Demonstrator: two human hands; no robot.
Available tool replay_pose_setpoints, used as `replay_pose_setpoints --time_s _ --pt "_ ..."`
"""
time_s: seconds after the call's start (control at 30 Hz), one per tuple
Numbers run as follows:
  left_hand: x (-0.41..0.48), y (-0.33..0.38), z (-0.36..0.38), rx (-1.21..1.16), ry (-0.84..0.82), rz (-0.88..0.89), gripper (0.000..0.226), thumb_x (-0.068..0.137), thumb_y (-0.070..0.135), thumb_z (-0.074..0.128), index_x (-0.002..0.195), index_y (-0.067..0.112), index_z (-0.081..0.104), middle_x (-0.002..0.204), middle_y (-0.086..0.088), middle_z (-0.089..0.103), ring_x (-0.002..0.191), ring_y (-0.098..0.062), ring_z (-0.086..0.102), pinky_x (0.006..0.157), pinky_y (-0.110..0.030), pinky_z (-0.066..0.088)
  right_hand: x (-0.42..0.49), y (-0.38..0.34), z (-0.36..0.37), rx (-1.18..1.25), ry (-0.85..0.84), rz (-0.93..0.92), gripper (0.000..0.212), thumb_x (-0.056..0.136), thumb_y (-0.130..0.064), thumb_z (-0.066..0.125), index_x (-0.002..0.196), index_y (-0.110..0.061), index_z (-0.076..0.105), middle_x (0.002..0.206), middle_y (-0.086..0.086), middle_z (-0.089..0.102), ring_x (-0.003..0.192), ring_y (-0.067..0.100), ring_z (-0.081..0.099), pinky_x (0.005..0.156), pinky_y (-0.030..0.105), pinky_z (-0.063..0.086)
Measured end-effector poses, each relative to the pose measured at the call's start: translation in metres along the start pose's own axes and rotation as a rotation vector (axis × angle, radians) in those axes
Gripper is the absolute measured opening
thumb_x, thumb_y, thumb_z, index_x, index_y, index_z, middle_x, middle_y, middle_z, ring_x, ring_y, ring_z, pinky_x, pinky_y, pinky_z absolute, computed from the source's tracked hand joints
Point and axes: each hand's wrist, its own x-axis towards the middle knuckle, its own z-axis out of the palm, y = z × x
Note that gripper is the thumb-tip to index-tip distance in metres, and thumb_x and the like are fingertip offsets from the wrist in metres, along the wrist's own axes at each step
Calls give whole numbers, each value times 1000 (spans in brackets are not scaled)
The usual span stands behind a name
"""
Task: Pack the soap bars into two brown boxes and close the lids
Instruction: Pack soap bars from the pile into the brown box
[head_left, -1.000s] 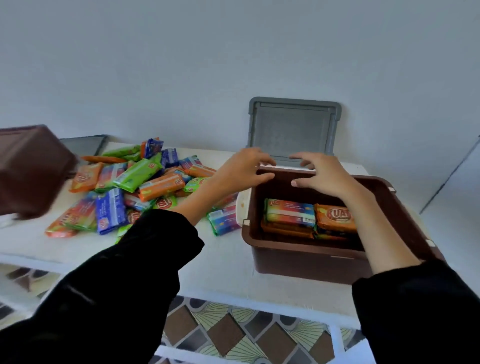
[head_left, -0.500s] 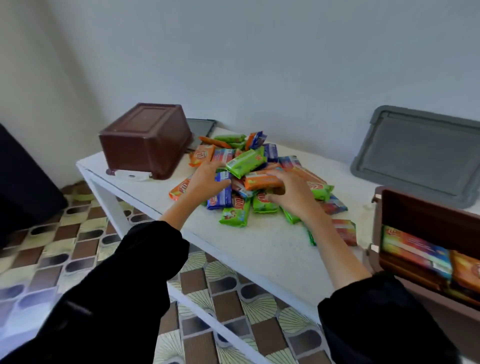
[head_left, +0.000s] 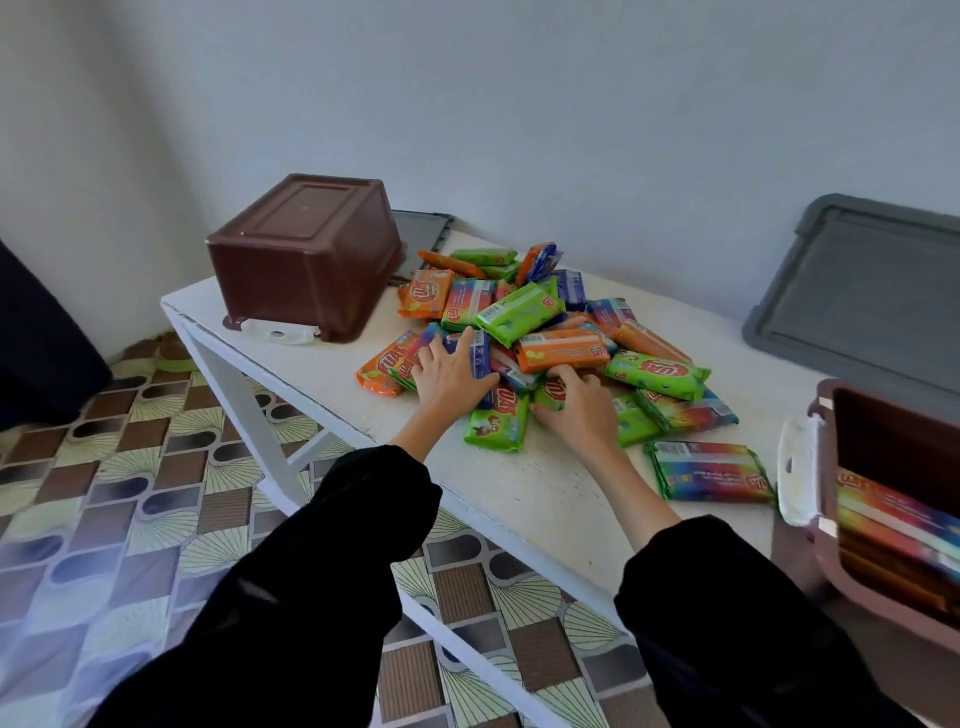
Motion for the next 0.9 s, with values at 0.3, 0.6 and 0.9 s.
replay_pose_setpoints --time_s 0.3,0.6,0.9 --pt "-9 -8 -10 -44 -143 15 79 80 38 66 145 32 22 145 -21 24 135 -42 18 108 -50 26 -10 11 -3 -14 14 -25 64 74 -30 72 132 -18 46 122 9 59 114 28 52 99 40 39" --pt "-16 -9 -14 -37 -167 20 80 79 35 68 145 32 23 143 -20 28 132 -40 23 106 -48 27 -54 20 -32 -174 -173 -67 85 70 -31 75 142 -24 29 123 11 55 113 31 51 106 44 32" --pt "-18 -3 -14 -7 -144 -1 74 81 44 64 143 33 25 144 -19 30 134 -39 24 105 -49 29 -62 23 -51 -235 -391 -80 87 79 -48 65 147 -24 18 132 14 46 121 32 46 90 36 43"
